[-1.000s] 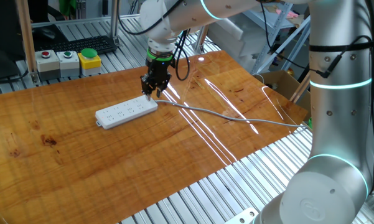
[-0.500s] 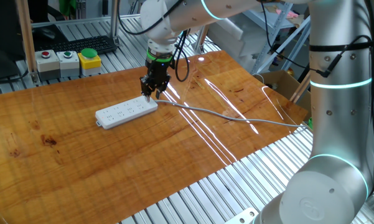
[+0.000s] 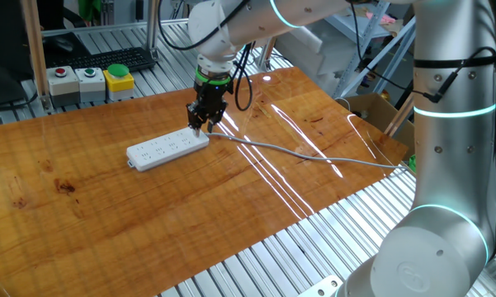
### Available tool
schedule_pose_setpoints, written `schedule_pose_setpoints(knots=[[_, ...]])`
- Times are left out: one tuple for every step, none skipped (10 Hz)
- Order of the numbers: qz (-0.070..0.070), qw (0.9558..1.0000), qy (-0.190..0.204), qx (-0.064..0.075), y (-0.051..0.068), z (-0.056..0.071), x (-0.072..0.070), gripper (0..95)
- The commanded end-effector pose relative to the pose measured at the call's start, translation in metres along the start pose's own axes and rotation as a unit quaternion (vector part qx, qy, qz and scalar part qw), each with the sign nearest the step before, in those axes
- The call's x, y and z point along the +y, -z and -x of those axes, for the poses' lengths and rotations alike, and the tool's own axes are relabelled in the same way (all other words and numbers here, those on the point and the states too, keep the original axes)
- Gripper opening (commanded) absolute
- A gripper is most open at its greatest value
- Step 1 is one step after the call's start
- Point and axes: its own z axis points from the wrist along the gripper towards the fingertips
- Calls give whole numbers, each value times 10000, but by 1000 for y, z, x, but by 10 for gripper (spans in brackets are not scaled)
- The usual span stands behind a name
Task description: Turn off the power strip by pressing the button
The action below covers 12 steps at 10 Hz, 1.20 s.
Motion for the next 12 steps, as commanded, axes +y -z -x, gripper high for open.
schedule_pose_setpoints(knots=[[35, 9999, -64, -143, 0, -2, 0, 380], [42, 9997, -91, -204, 0, -2, 0, 380], [43, 9997, -94, -208, 0, -2, 0, 380], [46, 9997, -98, -230, 0, -2, 0, 380], [50, 9994, -129, -305, 0, -2, 0, 380], [57, 9993, -149, -338, -1, -2, 0, 380], [67, 9992, -164, -351, -2, -1, 1, 380], [69, 9991, -174, -368, -3, -1, 1, 380], [70, 9991, -179, -373, -3, -1, 1, 380], [69, 9990, -187, -399, -3, -1, 1, 380], [66, 9990, -185, -401, -3, 0, 1, 380], [64, 9990, -184, -399, -3, 0, 1, 380]])
